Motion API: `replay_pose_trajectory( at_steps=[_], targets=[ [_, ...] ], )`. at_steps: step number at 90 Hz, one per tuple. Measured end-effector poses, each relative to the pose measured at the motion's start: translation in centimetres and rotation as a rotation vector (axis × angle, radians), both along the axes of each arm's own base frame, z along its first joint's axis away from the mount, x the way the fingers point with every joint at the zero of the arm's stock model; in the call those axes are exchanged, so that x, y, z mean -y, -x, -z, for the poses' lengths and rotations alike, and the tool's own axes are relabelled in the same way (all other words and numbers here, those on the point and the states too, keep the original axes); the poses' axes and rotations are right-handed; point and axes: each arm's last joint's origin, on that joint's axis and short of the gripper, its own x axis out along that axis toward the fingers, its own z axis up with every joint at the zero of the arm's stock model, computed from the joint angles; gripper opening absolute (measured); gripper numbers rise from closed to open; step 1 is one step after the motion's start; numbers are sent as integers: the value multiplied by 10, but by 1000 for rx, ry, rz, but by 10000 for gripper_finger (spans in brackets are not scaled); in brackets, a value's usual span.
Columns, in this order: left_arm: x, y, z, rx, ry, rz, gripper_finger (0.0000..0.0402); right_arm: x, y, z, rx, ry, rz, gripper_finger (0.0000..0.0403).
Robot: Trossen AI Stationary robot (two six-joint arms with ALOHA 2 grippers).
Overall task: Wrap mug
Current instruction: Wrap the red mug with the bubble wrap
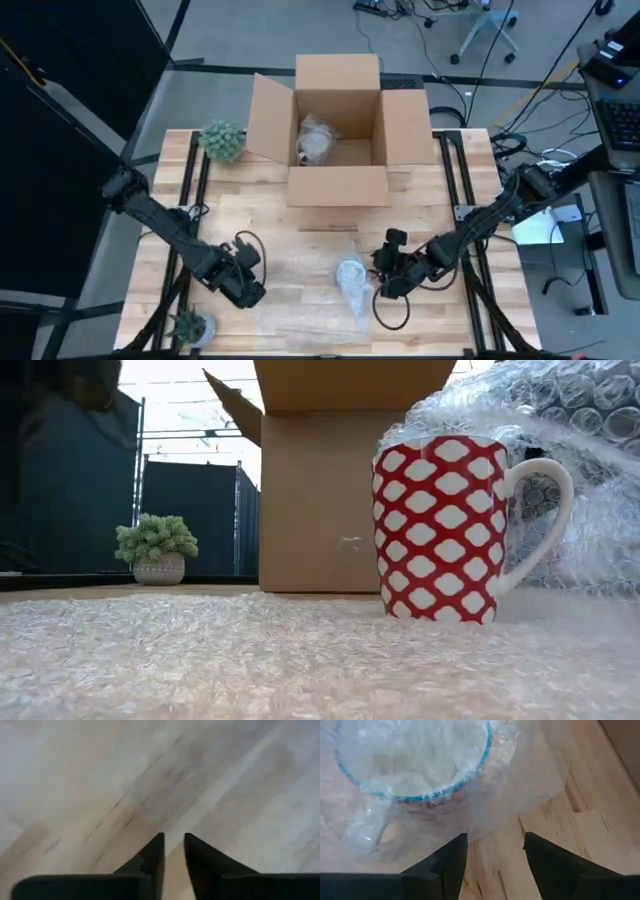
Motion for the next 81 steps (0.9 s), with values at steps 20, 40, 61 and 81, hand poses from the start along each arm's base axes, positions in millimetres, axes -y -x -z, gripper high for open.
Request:
replay_pose_trajectory(
  at_steps=[20, 40, 61, 81],
  targets=[
    [1, 5, 32, 77, 93, -95, 183, 0, 0, 0, 1, 0, 0, 185],
    [-7, 5, 57, 135, 154, -129, 216, 0, 0, 0, 2, 1, 1, 185],
    [-5, -8, 70, 143, 192, -70, 189, 0, -1, 0, 11, 2, 7, 185],
    [-2, -18, 67, 193, 212, -28, 84, 1, -1, 0, 11, 3, 7, 185]
  ],
)
